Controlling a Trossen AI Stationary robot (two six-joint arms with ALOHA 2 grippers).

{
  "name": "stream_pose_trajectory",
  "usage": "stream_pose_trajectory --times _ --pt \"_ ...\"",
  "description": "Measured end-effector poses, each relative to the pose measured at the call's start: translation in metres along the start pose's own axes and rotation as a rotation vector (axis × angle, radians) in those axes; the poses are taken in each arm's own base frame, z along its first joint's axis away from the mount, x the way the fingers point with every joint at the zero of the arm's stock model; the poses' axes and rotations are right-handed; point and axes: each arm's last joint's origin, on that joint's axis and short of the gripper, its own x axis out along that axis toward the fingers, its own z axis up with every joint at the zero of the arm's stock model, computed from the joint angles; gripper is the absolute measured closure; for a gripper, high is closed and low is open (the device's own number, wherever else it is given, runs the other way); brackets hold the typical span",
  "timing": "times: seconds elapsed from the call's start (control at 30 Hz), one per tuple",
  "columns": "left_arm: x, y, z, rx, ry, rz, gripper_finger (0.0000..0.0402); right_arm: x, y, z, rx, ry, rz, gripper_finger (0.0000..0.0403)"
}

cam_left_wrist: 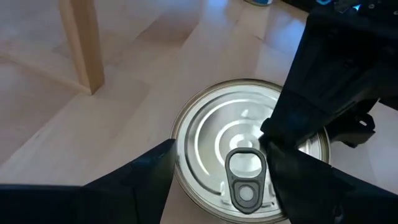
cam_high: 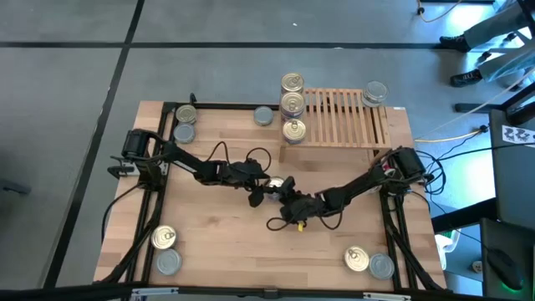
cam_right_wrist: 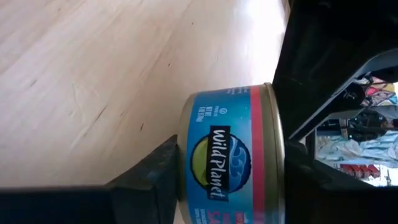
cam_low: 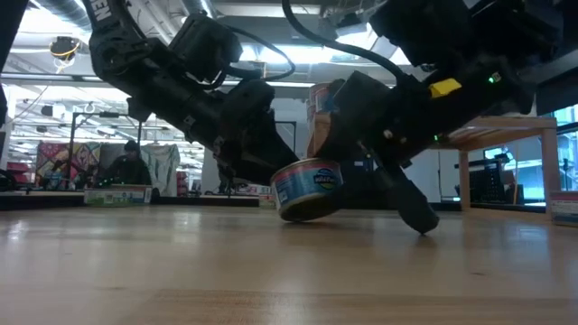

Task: Stack canned seafood by type on shelf
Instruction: Stack the blue-pink tuna can on top of the blue-pink tuna can on the shelf

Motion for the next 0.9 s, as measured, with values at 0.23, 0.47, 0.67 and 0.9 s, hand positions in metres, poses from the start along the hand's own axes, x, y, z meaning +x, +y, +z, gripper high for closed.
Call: stream_pose_trajectory --times 0.23,0.47,0.67,0.9 --pt "-0.018 -0.007 0.015 0.034 0.008 -0.033 0.0149 -0.034 0.005 0.016 -0.045 -0.04 0.025 0.0214" --pt "-0.046 -0.006 0.023 0.079 0.087 0.059 0.0149 -0.092 -0.027 0.027 0.026 -0.104 0.006 0.0214" --pt "-0.05 -0.01 0.012 0.064 0.066 0.158 0.0149 -0.133 -0.075 0.022 0.15 -0.136 -0.156 0.0214" --pt "-0.053 -0.017 -0.001 0.062 0.049 0.219 0.0149 -0.151 -0.121 0.002 0.173 -0.054 -0.351 0.0214"
